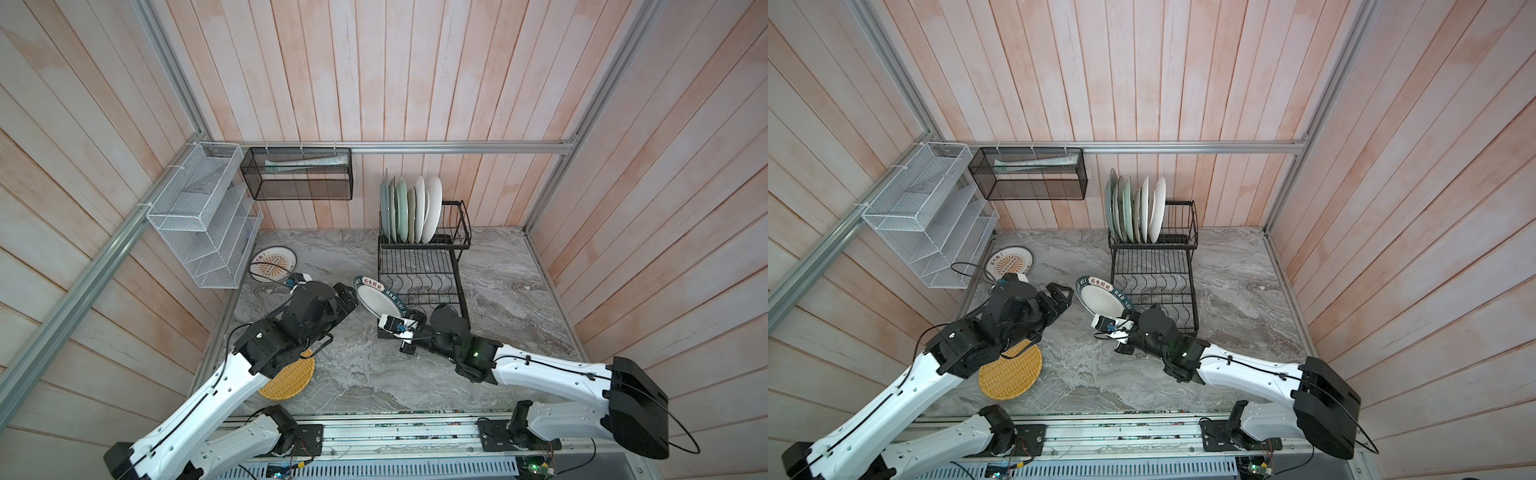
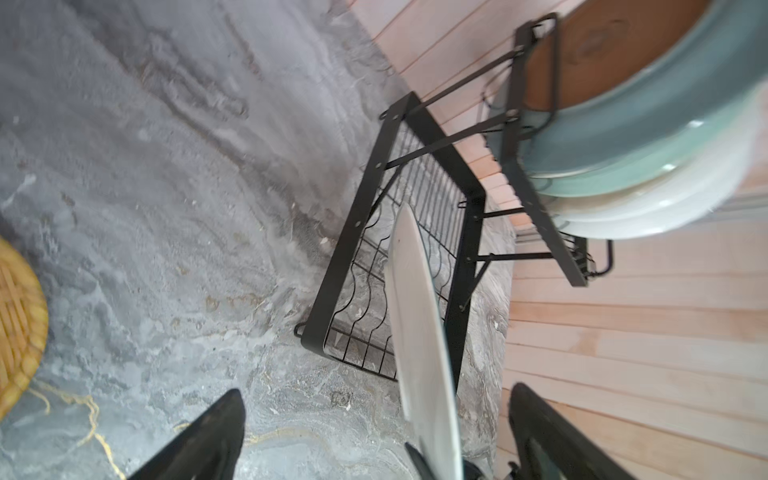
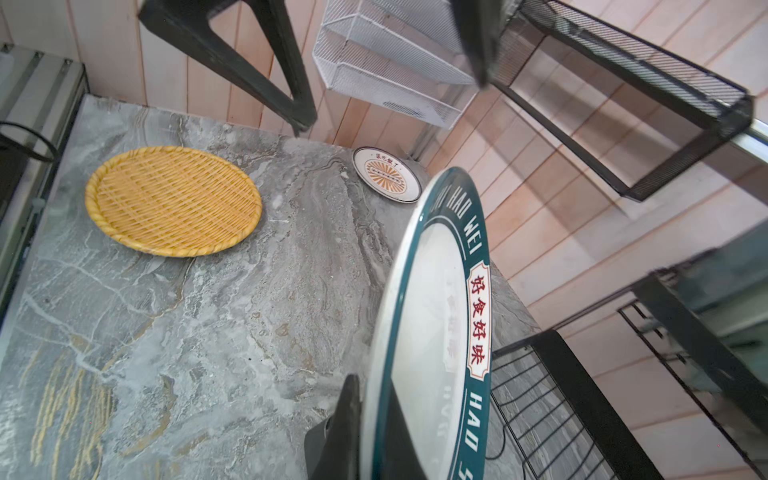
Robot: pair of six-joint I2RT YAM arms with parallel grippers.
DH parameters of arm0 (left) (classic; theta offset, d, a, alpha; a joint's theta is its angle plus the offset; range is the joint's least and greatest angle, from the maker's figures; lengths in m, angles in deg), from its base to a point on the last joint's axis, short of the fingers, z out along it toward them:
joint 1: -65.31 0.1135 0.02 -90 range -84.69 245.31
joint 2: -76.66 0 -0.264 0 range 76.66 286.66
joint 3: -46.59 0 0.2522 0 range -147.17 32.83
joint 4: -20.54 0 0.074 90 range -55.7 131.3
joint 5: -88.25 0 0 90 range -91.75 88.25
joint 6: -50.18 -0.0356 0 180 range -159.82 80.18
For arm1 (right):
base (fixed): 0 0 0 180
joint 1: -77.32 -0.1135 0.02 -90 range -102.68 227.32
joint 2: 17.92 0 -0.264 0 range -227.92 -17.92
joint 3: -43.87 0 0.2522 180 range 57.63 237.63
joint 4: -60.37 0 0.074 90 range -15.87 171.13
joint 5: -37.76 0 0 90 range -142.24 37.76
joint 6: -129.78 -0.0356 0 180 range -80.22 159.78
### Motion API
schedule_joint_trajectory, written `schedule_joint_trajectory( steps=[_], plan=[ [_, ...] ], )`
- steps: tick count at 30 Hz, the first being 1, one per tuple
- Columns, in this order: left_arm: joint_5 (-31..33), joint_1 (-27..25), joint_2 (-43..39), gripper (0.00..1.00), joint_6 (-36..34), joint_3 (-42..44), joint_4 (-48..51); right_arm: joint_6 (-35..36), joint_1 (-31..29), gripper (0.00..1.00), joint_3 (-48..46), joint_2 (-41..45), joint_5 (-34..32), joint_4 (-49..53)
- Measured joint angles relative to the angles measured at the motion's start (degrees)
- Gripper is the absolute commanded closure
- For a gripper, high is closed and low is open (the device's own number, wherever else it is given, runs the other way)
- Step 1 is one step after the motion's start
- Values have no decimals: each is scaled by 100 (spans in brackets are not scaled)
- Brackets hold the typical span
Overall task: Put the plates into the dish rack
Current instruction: 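Grasp the upright green-rimmed plate with the right gripper while the left holds it, then lift the green-rimmed plate with the right gripper over the rack while the left withdraws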
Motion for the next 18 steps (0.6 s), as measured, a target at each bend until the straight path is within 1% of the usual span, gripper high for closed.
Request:
schedule_joint_trajectory(
  steps=[2,6,8,10,12,14,18],
  plan=[
    [-35,4,-577,0,-586,208,-269,-391,81,100,-94,356,-28,-46],
    [-201,7,-2153,0,-2024,861,-1049,-1239,168,100,-146,999,-256,-50],
    [-170,9,-2935,0,-2697,1200,-1438,-1600,186,100,-146,1263,-389,-46],
    [24,11,-3552,0,-3344,1506,-1731,-1956,205,100,-144,1495,-542,-31],
    [236,11,-3901,0,-3880,1779,-1915,-2256,227,100,-142,1655,-640,13],
    [361,11,-4061,0,-4295,2083,-2039,-2511,249,100,-90,1718,-717,127],
    [286,11,-4065,0,-4835,2780,-2162,-2911,254,100,127,1606,-811,297]
  ],
)
